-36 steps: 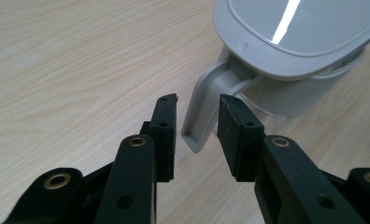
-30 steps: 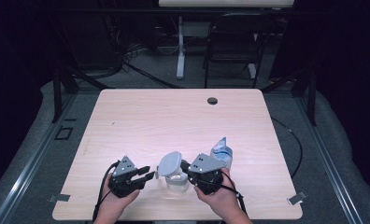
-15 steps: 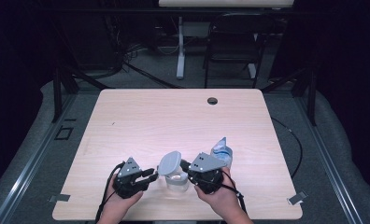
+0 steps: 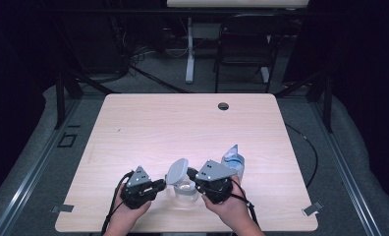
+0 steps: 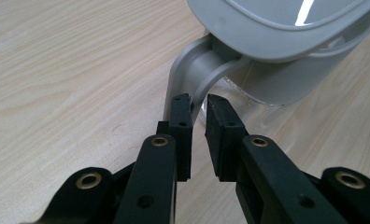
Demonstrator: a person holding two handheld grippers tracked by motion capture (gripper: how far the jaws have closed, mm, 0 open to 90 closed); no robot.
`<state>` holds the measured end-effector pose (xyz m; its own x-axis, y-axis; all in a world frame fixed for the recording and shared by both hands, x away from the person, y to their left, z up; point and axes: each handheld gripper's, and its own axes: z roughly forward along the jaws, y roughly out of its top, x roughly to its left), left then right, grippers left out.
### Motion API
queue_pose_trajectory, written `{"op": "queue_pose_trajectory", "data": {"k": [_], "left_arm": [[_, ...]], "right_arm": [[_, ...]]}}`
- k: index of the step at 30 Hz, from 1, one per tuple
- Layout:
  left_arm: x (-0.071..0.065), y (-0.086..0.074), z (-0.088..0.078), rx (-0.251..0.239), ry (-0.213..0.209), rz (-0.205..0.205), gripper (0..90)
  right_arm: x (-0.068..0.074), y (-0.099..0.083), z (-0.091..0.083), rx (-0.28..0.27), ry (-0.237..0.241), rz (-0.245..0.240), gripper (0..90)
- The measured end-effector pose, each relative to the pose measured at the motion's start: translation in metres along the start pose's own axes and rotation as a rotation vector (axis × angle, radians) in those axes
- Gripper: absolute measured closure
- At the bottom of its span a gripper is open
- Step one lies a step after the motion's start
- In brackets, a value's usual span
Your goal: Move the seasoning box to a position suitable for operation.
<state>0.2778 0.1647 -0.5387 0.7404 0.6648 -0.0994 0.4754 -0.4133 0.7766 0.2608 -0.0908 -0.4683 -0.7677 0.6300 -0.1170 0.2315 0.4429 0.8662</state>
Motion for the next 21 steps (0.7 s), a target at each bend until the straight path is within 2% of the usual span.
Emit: {"op": "queue_pose_trajectory", "data": {"k": [21], "left_arm": [[-0.005, -0.001, -0.001, 0.006, -0.023, 0.002, 81.3]], "right_arm": [[0.005, 0.015, 0.001, -0.029, 0.014, -0.018, 88.9]]}}
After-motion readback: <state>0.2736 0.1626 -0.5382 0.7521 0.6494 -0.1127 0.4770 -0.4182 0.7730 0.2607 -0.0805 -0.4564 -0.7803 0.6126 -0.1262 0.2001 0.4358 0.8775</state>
